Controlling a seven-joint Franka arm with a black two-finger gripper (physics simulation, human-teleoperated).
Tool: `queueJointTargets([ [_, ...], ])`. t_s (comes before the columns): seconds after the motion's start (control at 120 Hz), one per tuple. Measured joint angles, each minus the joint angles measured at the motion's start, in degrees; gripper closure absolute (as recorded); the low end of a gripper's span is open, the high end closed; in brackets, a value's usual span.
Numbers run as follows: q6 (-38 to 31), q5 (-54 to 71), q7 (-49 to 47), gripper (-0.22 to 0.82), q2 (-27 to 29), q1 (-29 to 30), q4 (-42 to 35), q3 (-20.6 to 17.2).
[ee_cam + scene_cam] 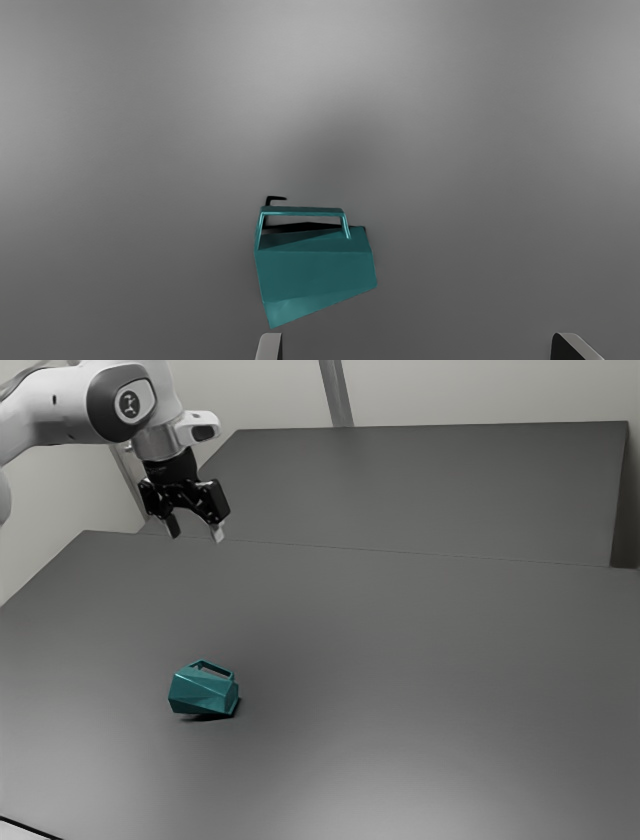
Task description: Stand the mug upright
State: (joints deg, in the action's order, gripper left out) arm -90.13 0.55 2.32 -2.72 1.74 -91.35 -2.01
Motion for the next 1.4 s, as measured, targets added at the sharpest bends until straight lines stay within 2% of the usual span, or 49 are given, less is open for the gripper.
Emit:
queueJointTargets([
  [0.367, 0.2, 0.3, 0.0, 0.02, 0.2, 0.5, 0.0, 0.7],
  [0.708, 1.1, -1.0, 1.2, 0.02, 0.8, 8.1, -0.8, 1.3],
  [1.042, 0.3, -8.7, 7.8, 0.02, 0.5, 17.8, -2.9, 1.3],
  [1.4, -6.5, -22.4, 20.4, 0.02, 0.6, 26.3, -16.0, 3.0],
])
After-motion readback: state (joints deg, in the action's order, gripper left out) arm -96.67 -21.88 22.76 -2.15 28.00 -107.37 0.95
